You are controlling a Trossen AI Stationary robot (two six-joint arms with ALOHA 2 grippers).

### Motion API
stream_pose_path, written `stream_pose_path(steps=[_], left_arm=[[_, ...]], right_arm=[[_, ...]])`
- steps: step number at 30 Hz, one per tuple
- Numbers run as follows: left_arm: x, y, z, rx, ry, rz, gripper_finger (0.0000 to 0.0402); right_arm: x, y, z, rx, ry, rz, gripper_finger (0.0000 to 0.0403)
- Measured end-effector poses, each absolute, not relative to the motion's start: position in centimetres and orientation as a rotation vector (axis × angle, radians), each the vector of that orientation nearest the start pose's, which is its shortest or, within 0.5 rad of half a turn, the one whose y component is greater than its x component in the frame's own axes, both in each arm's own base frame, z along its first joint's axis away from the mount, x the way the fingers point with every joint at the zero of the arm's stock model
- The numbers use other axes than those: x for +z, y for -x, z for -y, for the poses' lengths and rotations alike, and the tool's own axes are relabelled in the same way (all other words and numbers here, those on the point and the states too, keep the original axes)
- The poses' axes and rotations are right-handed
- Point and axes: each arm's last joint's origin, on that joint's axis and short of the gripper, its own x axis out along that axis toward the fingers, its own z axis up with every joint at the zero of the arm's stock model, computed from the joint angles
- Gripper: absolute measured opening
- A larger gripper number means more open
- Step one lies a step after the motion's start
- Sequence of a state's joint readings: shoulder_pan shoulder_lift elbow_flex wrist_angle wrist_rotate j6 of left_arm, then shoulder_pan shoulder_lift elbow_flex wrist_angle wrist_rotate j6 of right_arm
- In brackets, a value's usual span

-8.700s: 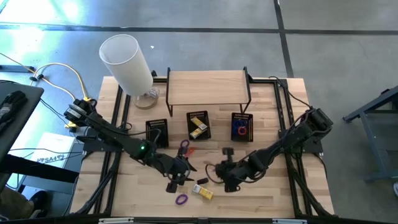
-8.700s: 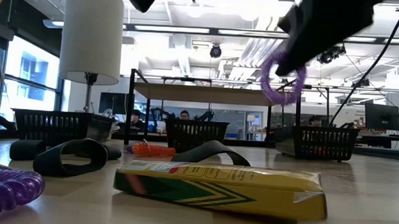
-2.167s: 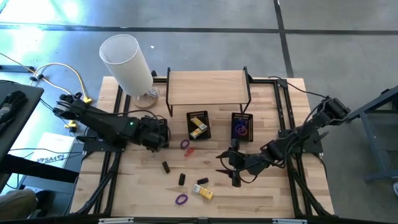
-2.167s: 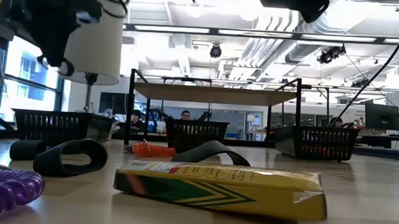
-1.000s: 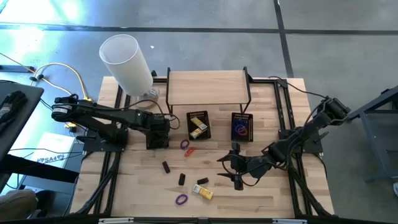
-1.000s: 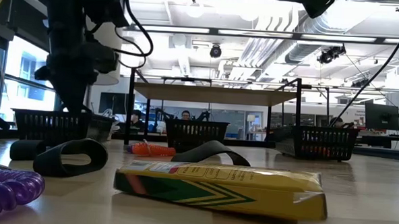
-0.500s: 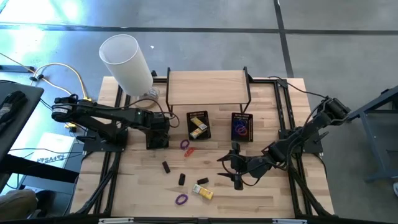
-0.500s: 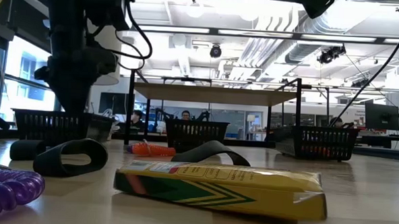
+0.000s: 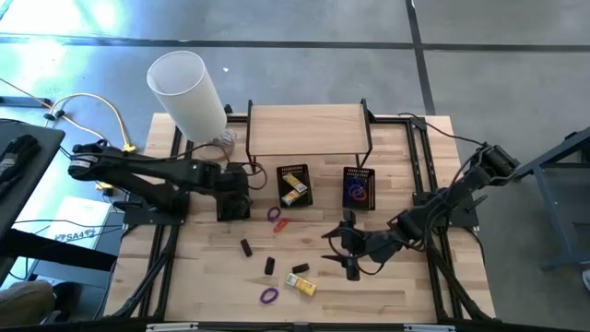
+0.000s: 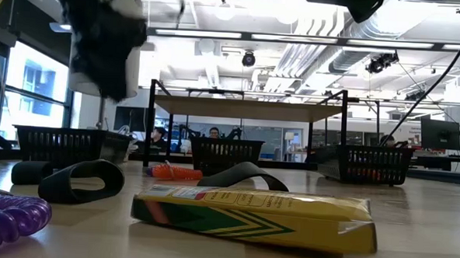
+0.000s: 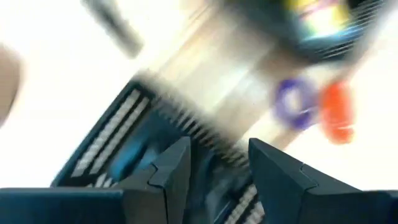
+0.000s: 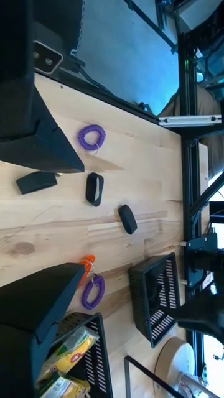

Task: Pick & Place Office Desk Supplies
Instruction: Put the purple spring keychain into the right black bin

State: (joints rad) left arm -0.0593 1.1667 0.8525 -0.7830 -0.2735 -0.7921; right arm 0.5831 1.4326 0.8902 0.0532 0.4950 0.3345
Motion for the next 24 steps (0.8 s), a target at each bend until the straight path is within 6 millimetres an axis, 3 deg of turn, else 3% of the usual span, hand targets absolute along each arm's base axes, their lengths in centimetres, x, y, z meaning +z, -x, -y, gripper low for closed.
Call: stream_pose_path(steps=[5,9,16,24], left_arm=[[26.0,-22.6,2.9,0.327,0.378,-0.764,0.0157],[26.5,-23.1,4.5,0.216,0.322,-0.703,0.0157],[25.8,-23.5,5.6,0.198,0.318,-0.726,0.0157],[23.3,-26.1,5.5,0.238,0.315,-0.758,0.0157]], right_arm=[[24.6,-26.7,-15.2,-0.004,-0.083,-0.426,0.0238],[24.6,-26.9,-14.8,-0.021,-0.094,-0.426,0.0238],[24.6,-26.9,-14.8,-0.023,-0.098,-0.426,0.0238],[24.6,-26.9,-14.8,-0.022,-0.096,-0.424,0.0238]])
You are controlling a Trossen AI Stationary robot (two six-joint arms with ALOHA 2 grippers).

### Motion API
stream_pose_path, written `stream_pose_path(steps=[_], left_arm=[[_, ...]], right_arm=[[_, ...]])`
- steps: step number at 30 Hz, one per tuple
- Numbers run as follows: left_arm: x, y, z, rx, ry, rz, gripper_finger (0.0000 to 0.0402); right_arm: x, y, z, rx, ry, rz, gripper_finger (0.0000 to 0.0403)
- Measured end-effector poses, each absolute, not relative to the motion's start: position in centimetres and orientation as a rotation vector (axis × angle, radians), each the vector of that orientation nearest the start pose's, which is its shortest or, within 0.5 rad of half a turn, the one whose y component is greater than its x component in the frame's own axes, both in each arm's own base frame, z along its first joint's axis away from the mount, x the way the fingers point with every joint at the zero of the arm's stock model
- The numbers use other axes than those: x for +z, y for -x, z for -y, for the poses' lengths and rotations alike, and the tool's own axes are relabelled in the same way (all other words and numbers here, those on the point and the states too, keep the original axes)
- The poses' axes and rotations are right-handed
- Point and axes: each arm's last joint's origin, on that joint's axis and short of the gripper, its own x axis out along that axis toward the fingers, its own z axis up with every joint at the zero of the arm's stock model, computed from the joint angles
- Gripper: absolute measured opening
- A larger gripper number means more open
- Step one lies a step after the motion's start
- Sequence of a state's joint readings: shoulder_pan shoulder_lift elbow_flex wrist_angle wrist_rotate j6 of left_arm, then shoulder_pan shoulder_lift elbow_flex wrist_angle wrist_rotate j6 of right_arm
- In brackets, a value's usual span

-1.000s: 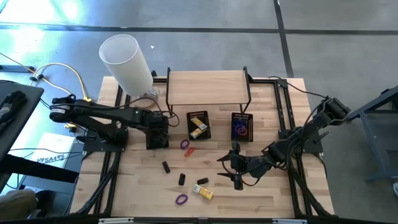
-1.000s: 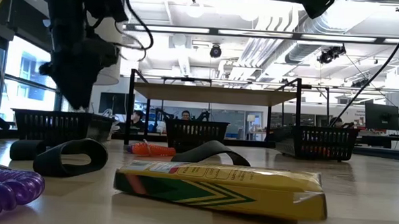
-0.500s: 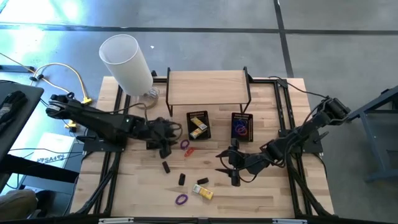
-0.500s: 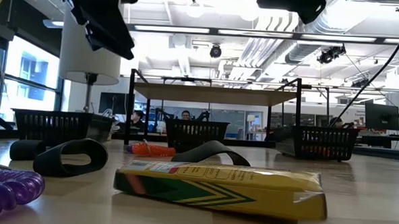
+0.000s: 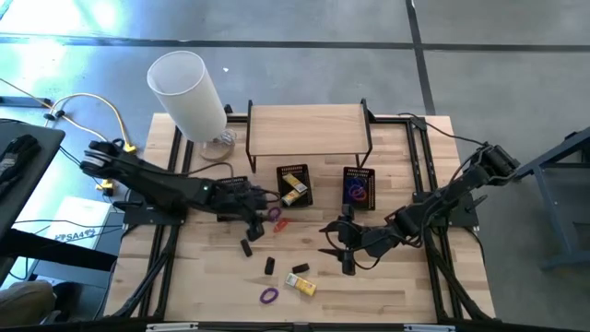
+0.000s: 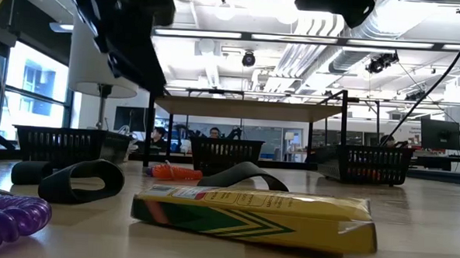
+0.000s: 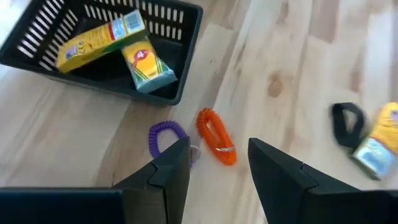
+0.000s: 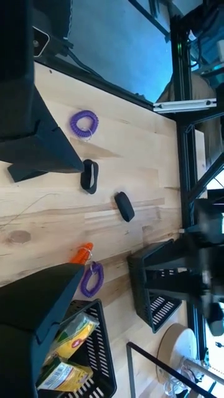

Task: Pick & Place Office Desk Supplies
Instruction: Put the purple spring keychain into the right black bin

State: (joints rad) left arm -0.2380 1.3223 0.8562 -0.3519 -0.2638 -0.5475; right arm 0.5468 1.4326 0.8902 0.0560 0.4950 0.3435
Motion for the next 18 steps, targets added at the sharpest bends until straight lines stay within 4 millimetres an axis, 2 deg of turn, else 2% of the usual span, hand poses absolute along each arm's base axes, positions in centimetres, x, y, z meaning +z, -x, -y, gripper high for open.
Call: stream_pose_path(steps=[12,18], left_arm=[[18.6,-28.8,2.7,0.427,0.399,-0.871,0.0156],[17.5,-29.2,2.5,0.412,0.341,-0.910,0.0156]], right_arm=[[24.6,-27.0,-14.6,-0.027,-0.091,-0.423,0.0238],[24.6,-27.0,-14.6,-0.027,-0.090,-0.423,0.0238]])
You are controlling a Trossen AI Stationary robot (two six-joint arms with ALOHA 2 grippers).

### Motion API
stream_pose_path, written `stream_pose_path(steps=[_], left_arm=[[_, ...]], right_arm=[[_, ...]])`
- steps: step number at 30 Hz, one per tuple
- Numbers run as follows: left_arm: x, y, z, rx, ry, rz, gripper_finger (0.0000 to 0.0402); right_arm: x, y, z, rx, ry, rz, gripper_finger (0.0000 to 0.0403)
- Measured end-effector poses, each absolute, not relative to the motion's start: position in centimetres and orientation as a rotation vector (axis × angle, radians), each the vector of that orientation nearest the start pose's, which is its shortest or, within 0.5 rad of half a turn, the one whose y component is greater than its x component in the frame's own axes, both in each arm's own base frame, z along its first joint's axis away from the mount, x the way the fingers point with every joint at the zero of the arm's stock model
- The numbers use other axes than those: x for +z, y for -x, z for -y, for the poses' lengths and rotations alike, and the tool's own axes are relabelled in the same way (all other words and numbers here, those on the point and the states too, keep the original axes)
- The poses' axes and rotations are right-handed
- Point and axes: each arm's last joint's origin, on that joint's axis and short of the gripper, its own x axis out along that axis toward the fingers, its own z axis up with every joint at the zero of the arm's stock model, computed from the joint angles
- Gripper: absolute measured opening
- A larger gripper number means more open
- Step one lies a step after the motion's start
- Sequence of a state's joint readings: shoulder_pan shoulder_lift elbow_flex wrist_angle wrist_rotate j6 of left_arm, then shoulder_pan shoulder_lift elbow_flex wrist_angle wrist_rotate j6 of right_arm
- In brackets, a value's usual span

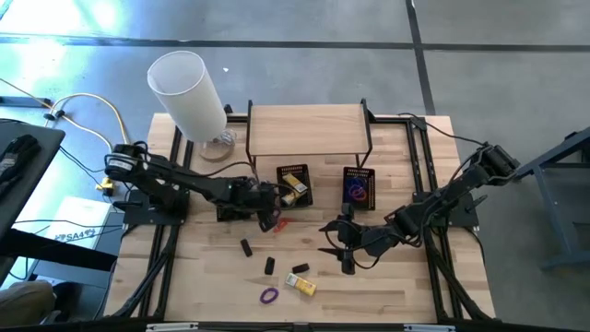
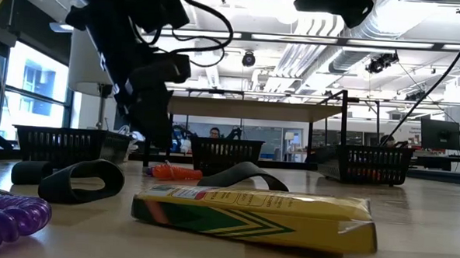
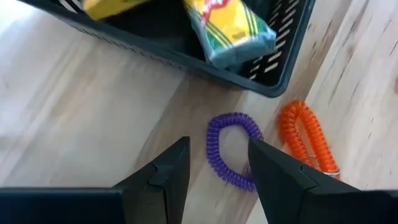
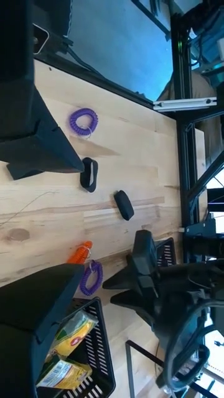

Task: Pick & Place Office Desk Supplies
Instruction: Put the purple spring keychain into the right black bin

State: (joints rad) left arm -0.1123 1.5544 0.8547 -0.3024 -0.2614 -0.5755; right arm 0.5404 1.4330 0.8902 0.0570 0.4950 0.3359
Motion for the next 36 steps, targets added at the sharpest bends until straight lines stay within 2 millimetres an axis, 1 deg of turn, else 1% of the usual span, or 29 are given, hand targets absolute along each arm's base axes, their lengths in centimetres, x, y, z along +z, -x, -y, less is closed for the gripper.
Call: stream_pose_path(steps=[7,16,19,26,36], left_arm=[[17.3,-29.3,2.7,0.407,0.332,-0.917,0.0156],[17.1,-29.3,3.6,0.363,0.287,-0.930,0.0156],[16.8,-29.5,3.7,0.364,0.283,-0.934,0.0156],[15.0,-30.0,3.7,0.364,0.245,-0.980,0.0156],[14.2,-30.4,3.1,0.360,0.259,-1.008,0.0156]], right_arm=[[24.6,-27.0,-14.6,-0.027,-0.090,-0.423,0.0238],[24.6,-27.0,-14.6,-0.027,-0.090,-0.423,0.0238],[24.6,-27.0,-14.6,-0.027,-0.090,-0.423,0.0238],[24.6,-27.0,-14.6,-0.027,-0.089,-0.425,0.0238],[24.6,-27.0,-14.6,-0.028,-0.090,-0.423,0.0238]])
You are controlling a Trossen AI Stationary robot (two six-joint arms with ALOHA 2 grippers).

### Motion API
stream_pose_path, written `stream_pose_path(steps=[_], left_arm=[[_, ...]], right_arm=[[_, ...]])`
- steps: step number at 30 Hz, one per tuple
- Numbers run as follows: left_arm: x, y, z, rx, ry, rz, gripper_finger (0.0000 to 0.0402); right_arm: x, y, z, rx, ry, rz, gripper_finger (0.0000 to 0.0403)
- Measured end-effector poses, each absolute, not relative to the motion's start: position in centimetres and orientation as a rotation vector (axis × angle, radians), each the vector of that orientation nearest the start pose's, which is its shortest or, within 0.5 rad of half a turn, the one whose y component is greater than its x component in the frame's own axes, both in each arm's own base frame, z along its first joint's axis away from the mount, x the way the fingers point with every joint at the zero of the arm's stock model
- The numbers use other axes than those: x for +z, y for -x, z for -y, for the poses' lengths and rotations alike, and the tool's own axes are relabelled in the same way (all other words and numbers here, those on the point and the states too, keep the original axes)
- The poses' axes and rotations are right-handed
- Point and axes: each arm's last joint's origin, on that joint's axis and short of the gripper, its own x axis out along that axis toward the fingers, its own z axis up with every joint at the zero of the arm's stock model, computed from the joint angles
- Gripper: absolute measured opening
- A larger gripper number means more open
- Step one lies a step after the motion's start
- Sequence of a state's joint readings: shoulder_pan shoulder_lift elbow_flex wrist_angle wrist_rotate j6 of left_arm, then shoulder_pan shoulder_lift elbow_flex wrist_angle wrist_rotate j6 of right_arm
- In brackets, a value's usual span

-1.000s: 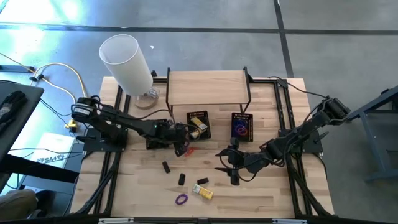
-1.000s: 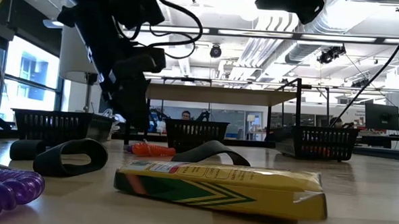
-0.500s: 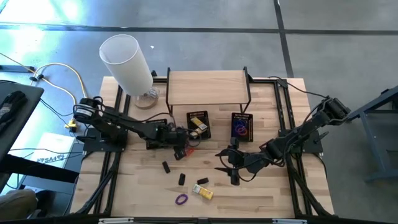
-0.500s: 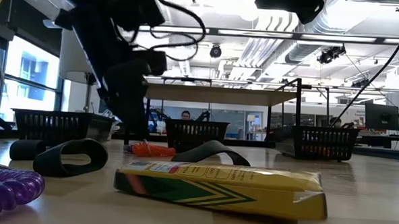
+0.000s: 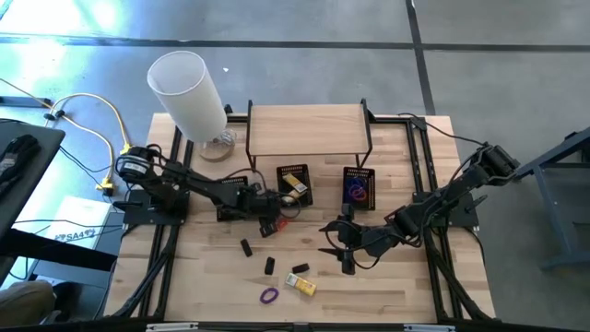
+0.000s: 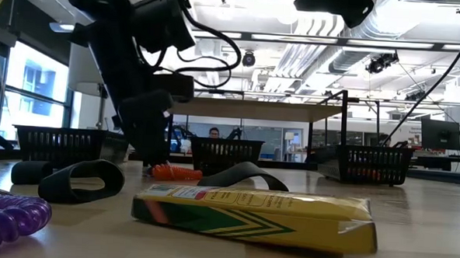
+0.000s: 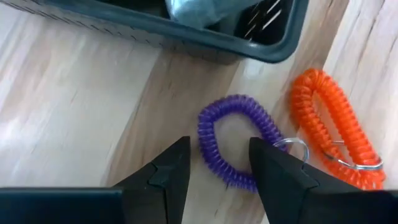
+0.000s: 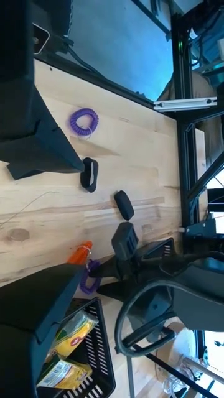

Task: Pick & Place Office Desk Supplies
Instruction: Put the purple spring keychain into the right black bin

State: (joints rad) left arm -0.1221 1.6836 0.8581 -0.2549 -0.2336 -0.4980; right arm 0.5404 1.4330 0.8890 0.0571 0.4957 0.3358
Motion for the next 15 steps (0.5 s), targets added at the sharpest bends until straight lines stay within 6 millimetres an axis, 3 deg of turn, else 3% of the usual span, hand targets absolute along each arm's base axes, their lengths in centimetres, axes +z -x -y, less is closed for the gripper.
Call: stream_pose_path(steps=[6,15], left_arm=[[13.9,-30.4,2.8,0.352,0.277,-1.029,0.0137],[13.8,-30.4,2.8,0.343,0.269,-1.027,0.0017]], right_arm=[[24.3,-27.0,-14.4,-0.033,-0.087,-0.430,0.0238],[23.1,-27.0,-13.6,-0.055,-0.104,-0.422,0.0238]])
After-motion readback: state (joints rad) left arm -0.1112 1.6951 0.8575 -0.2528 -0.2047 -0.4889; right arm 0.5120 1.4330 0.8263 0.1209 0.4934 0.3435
